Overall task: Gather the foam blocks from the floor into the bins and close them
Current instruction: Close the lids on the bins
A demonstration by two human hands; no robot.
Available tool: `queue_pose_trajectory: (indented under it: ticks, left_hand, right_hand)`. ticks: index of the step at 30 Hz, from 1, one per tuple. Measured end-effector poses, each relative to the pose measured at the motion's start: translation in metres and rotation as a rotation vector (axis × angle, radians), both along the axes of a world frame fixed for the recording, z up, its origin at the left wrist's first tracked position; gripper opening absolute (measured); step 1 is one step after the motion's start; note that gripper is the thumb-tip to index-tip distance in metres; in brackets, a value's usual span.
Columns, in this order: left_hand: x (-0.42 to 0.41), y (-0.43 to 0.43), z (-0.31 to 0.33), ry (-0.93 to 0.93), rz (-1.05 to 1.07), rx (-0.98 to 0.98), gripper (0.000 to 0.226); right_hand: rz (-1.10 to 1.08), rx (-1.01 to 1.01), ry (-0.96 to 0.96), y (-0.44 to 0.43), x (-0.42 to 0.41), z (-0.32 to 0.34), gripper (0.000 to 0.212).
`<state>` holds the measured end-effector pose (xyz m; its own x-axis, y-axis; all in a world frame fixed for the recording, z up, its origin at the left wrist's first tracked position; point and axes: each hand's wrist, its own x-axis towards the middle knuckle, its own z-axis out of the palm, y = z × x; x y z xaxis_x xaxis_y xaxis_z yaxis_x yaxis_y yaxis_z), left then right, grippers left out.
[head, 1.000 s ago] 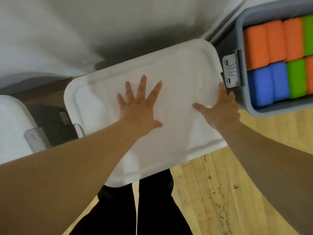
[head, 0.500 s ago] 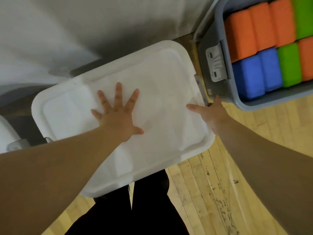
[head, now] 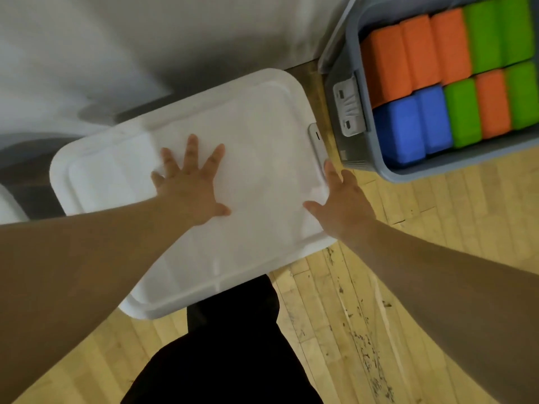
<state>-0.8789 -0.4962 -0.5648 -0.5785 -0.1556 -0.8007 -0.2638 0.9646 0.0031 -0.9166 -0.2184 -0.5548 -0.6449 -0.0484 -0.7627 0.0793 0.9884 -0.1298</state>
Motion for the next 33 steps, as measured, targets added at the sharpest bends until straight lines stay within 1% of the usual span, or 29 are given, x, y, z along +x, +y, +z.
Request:
queue_pose_trajectory:
  ticks: [3,5,7,8,12,14,16,18,20,22,23,25,27,30,33]
  left_hand:
    - [-0.005,0.017,0.038,0.030,-0.038,0.043,0.130]
    - [-0.020,0.033,0.069,0.122,-0.103,0.095,0.125]
    - [-0.051,0.052,0.105,0.218,-0.107,0.182,0.121]
    - [-0.073,0.062,0.121,0.273,-0.108,0.223,0.119]
    - [-0.172,0.117,0.170,0.517,-0.137,0.334,0.114]
    - [-0.227,0.149,0.185,0.624,-0.142,0.364,0.113]
    - [-0.279,0.179,0.194,0.736,-0.134,0.349,0.112]
    - [-0.322,0.204,0.198,0.835,-0.111,0.292,0.108]
    - [-0.360,0.237,0.191,0.847,-0.027,0.203,0.100]
    - [-0.376,0.266,0.177,0.843,0.056,0.103,0.090]
    - [-0.379,0.277,0.171,0.839,0.078,0.067,0.088]
    - [-0.381,0.294,0.159,0.846,0.127,0.023,0.085]
    - [-0.381,0.303,0.155,0.853,0.189,-0.023,0.080]
    - [-0.379,0.304,0.158,0.875,0.253,-0.082,0.076]
    - [-0.367,0.303,0.158,0.754,0.322,-0.094,0.069]
  right_hand:
    - [0.064,-0.027,-0.036,0.007,-0.018,0.041,0.091]
    - [0.065,-0.071,0.036,0.016,-0.040,0.076,0.080]
    - [0.083,-0.116,0.131,0.032,-0.070,0.114,0.065]
    - [0.104,-0.121,0.194,0.043,-0.091,0.131,0.062]
    - [0.249,-0.089,0.495,0.103,-0.201,0.186,0.065]
    - [0.236,-0.088,0.621,0.135,-0.263,0.204,0.066]
    - [0.231,-0.127,0.695,0.164,-0.325,0.215,0.071]
    - [0.266,-0.130,0.693,0.182,-0.370,0.219,0.076]
    - [0.357,-0.088,0.653,0.205,-0.415,0.213,0.080]
    - [0.448,-0.044,0.576,0.221,-0.447,0.203,0.083]
    - [0.492,-0.022,0.549,0.226,-0.459,0.198,0.084]
    - [0.561,-0.031,0.559,0.235,-0.478,0.188,0.081]
    - [0.594,-0.103,0.558,0.239,-0.488,0.181,0.073]
    - [0.635,-0.209,0.477,0.245,-0.496,0.179,0.066]
    - [0.734,-0.213,0.390,0.253,-0.500,0.178,0.064]
